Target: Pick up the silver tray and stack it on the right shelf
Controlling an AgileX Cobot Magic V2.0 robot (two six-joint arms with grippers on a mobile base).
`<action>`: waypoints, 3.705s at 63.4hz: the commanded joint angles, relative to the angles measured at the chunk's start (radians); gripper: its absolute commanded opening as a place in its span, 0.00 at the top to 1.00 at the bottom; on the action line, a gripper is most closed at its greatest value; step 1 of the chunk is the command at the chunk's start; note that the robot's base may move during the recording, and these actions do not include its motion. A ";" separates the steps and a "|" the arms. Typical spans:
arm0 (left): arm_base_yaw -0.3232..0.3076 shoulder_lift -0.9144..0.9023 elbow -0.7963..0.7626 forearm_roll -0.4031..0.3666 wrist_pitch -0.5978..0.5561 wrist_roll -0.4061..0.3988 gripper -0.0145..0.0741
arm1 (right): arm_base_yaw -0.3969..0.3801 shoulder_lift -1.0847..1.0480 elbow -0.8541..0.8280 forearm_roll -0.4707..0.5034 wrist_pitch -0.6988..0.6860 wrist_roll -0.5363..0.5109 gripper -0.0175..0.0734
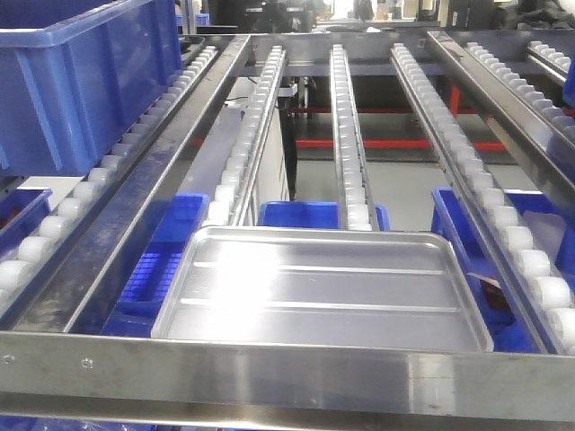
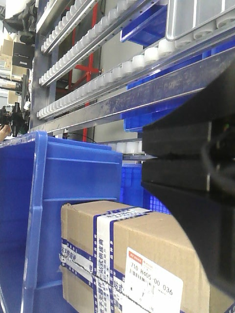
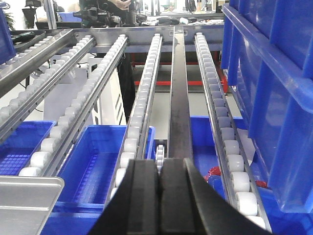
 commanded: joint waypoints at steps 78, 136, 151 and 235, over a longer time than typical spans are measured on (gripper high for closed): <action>-0.005 0.325 -0.618 -0.014 0.193 0.002 0.94 | 0.003 0.235 -0.450 0.000 -0.067 -0.004 0.74; -0.548 0.875 -0.742 -0.189 0.295 0.146 0.50 | 0.561 0.915 -0.685 0.090 0.044 0.038 0.24; -0.553 1.066 -0.884 -0.247 0.357 0.146 0.50 | 0.565 0.970 -0.743 0.095 0.120 0.072 0.26; -0.558 1.779 -1.303 0.156 0.776 -0.511 0.50 | 0.504 1.533 -0.947 -0.173 0.519 0.565 0.26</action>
